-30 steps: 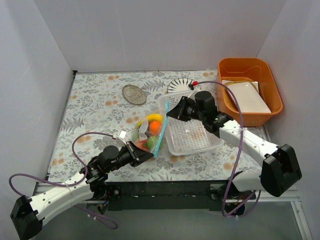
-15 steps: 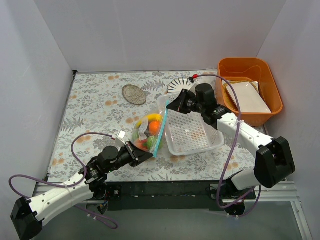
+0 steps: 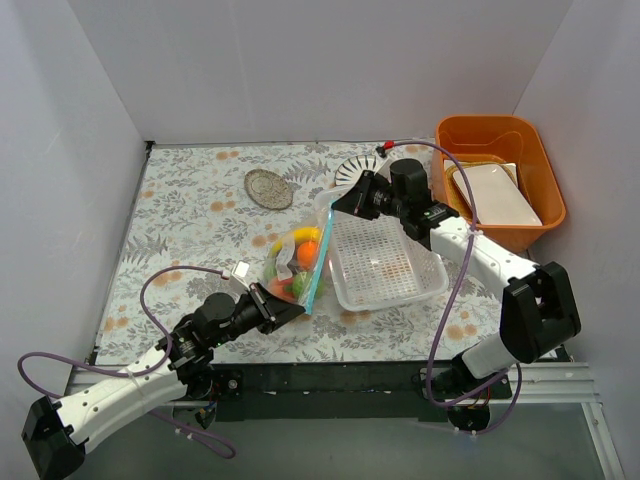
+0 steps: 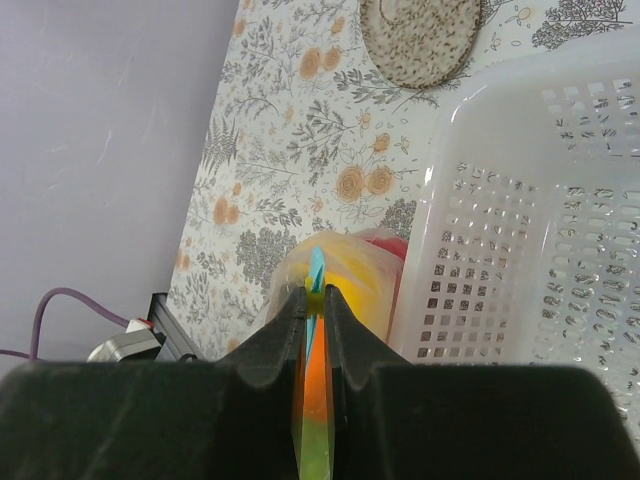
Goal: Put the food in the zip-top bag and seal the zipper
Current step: Zip the zipper food storage bag at the center of the board, then reset both arms
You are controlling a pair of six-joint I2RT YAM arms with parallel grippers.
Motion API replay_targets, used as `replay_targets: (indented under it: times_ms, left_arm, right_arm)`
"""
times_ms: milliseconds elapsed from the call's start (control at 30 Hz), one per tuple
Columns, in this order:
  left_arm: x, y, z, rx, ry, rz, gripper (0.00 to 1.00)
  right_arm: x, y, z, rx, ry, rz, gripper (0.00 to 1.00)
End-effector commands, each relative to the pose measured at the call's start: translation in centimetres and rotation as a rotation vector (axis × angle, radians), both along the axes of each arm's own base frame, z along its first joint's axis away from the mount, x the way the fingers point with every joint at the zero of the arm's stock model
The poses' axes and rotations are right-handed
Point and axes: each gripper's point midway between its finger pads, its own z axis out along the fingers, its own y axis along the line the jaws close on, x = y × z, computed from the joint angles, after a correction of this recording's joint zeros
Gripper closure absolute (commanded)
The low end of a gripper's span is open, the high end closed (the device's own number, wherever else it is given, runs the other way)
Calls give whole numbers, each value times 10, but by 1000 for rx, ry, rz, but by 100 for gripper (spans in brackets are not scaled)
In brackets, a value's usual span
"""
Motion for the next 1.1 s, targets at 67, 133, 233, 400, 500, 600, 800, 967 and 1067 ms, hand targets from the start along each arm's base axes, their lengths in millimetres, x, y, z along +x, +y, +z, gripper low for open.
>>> replay_targets:
  times_ms: [67,133,233,400,500,600,800,967,1067]
  left_arm:
    - [-7,0,-13,-52,191,28,100]
    - [-7,-1,-11,-52,181,22,100]
    - [-7,-1,-6,-34,154,11,82]
    - [0,8,-1,73,115,50,47]
    - [9,16,18,104,59,99,31]
    - [14,29,27,165,39,153,20]
    - [25,53,49,295,-33,235,5]
    - [40,67,59,446,-76,296,2]
    - [50,67,63,541,-94,297,2]
  right_arm:
    - [32,-4,44,57,-158,-53,94]
    - [32,-1,45,63,-162,-34,89]
    - [31,1,48,23,-168,31,70]
    - [35,-13,42,-168,-141,56,55]
    - [38,-29,43,-297,-142,36,49]
    - [40,-53,43,-421,-153,-23,46]
    - [34,-110,32,-645,-146,-184,43]
    - [17,-134,18,-694,-135,-219,41]
    - [3,-139,-3,-707,-101,-197,41]
